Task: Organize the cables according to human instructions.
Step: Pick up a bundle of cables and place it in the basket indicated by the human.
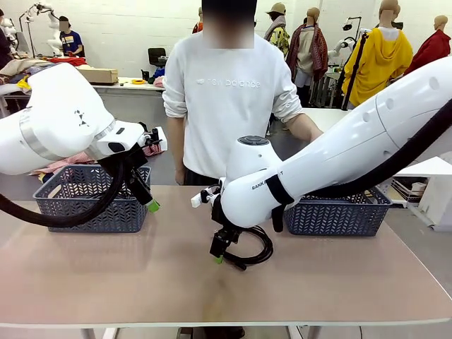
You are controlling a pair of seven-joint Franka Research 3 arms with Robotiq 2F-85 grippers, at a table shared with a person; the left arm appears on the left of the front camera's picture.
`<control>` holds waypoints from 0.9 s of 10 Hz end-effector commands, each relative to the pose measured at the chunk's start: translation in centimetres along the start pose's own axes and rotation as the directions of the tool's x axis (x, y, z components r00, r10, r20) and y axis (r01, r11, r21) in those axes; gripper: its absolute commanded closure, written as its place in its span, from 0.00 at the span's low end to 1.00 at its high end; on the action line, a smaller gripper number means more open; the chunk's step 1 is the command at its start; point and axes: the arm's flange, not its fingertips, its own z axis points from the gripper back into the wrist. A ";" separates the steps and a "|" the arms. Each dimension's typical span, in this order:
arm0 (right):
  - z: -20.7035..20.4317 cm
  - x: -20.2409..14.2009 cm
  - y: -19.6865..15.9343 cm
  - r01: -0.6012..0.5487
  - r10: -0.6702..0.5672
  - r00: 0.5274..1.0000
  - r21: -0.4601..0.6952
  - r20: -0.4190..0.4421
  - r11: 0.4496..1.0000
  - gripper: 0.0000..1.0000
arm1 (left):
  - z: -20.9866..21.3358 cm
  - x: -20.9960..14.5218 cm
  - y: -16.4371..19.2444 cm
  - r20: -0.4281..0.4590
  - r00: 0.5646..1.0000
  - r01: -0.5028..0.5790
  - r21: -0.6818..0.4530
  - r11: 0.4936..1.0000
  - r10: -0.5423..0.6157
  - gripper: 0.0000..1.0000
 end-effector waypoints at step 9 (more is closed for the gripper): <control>-1.7 2.2 -1.2 0.020 -0.023 0.998 -0.051 -0.052 0.998 0.06 | 0.3 0.0 0.2 0.003 1.000 -0.004 0.003 1.000 0.004 0.00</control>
